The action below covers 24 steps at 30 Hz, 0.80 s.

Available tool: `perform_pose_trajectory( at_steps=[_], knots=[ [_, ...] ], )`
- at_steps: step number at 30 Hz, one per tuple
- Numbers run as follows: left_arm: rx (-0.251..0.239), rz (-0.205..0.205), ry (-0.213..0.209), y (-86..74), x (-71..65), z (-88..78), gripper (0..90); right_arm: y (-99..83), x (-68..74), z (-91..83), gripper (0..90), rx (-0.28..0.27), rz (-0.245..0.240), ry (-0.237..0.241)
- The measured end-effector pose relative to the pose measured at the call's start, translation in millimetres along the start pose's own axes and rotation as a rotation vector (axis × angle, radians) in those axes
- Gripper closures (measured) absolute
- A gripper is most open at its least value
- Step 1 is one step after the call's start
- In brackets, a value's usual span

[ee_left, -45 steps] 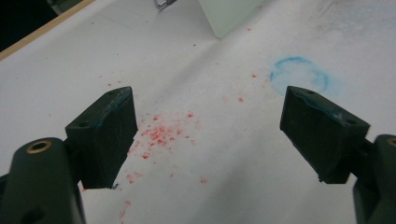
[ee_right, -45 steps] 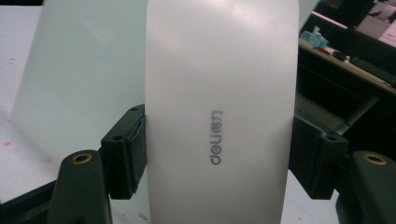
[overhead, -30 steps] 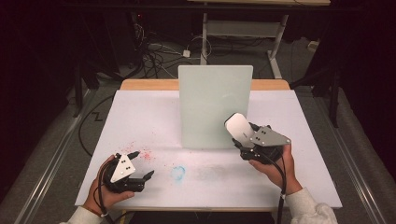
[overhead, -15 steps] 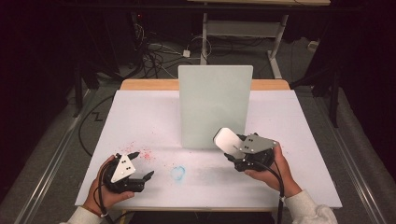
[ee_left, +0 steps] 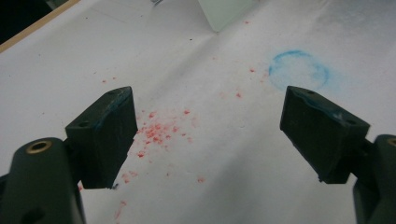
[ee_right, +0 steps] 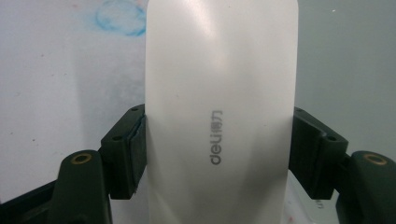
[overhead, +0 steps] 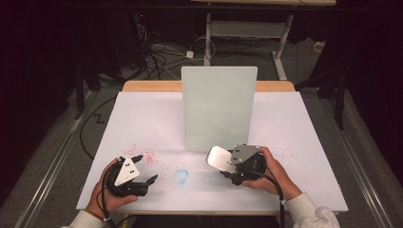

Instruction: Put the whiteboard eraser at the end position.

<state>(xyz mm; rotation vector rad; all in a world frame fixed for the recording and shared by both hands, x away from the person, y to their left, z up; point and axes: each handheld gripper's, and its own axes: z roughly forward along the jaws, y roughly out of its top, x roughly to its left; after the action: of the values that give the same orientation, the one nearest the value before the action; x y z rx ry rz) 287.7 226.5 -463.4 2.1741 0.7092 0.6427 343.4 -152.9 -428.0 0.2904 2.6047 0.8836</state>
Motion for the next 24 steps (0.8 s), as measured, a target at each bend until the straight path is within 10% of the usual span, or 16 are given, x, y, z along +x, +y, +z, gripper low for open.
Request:
perform_pose_trajectory(
  at_steps=[24],
  knots=[
    [0.007,0.005,0.001,-0.2,-0.3,0.6,17.8,16.8,22.5,37.6,30.9,0.107,-0.111,0.141]
  ],
)
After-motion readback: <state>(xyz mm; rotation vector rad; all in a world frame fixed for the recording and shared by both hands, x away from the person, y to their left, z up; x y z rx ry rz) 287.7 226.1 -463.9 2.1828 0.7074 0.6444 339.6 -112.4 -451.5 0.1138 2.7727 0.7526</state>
